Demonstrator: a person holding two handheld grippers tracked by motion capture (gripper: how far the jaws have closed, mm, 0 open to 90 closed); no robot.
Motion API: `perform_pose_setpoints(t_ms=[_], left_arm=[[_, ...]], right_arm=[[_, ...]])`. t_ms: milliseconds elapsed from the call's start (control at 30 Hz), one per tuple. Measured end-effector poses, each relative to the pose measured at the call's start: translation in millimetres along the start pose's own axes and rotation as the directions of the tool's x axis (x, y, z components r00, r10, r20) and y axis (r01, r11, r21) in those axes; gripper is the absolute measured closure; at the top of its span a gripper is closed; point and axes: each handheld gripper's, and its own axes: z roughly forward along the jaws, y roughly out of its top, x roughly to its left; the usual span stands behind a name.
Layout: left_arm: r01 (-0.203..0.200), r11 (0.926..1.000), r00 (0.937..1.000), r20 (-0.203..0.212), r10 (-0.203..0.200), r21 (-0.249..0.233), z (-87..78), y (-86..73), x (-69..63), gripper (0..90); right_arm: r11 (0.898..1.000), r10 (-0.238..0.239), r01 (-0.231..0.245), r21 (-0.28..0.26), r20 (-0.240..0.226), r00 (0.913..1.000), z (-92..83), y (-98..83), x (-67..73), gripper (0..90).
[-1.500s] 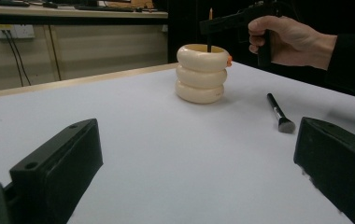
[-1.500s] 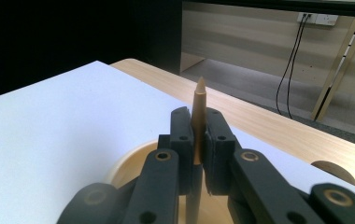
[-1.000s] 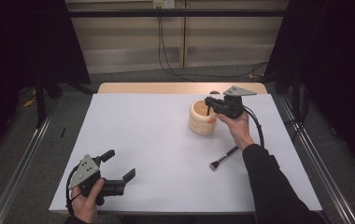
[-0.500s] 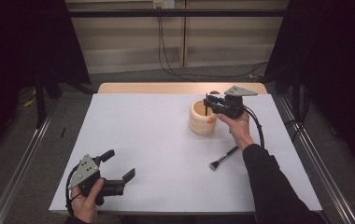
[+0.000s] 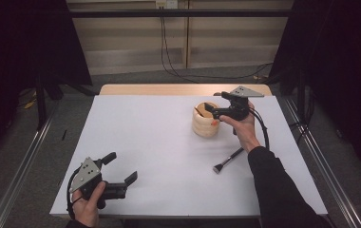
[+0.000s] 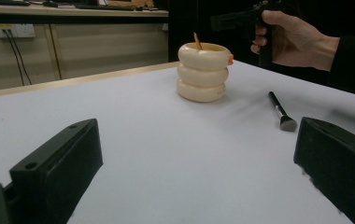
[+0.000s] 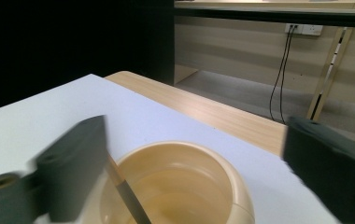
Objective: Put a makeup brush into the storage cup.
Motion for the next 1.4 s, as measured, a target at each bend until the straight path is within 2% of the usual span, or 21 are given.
perform_pose_setpoints(t_ms=[67, 200, 267, 433, 700, 767, 900, 1167, 1400], left_arm=[[-0.004, 1.0, 1.0, 0.0, 0.004, 0.002, -0.4, 0.1, 0.5, 1.0], [0.0, 1.0, 1.0, -0.001, 0.0, 0.0, -0.2, 0.1, 0.3, 1.0], [-0.001, 1.0, 1.0, 0.001, 0.001, 0.001, -0.4, 0.2, 0.4, 1.0], [0.004, 1.0, 1.0, 0.007, -0.004, 0.003, -0.2, 0.0, 0.2, 1.0], [0.005, 1.0, 1.0, 0.005, -0.005, 0.001, -0.4, 0.3, -0.1, 1.0], [0.004, 1.0, 1.0, 0.005, -0.004, 0.003, -0.2, 0.2, 0.0, 1.0], [0.004, 1.0, 0.9999, 0.015, -0.004, 0.001, 0.5, 0.2, -0.2, 1.0], [-0.001, 1.0, 0.9999, 0.013, 0.0, 0.004, 0.6, 0.2, -0.1, 0.9], [-0.004, 1.0, 1.0, 0.009, 0.004, 0.009, 0.4, 0.6, -0.5, 1.0]], right_arm=[[1.0, -0.009, 0.009, -0.006, 0.003, 1.0, -0.6, 0.0, 0.3, 0.0], [1.0, 0.006, -0.005, -0.021, 0.022, 0.9997, -1.4, 1.3, 1.1, 0.0], [1.0, 0.006, -0.006, -0.023, 0.015, 0.9999, -2.3, 2.2, 1.6, 0.0], [1.0, -0.01, 0.011, -0.029, 0.027, 0.9996, -8.2, 4.5, 1.4, 0.0], [0.999, -0.016, 0.018, -0.039, 0.047, 0.9988, -24.5, 8.9, 0.4, 0.3], [0.999, -0.031, 0.034, -0.043, 0.074, 0.9968, -29.9, 7.2, 1.4, 0.0], [0.999, -0.025, 0.027, -0.024, 0.068, 0.9974, -38.5, 3.6, -1.2, 0.2], [0.999, -0.024, 0.026, -0.026, 0.089, 0.9958, -56.1, 0.0, -2.7, 0.0], [0.998, -0.049, 0.053, -0.037, 0.097, 0.994, -68.5, 0.1, 1.2, 0.1]])
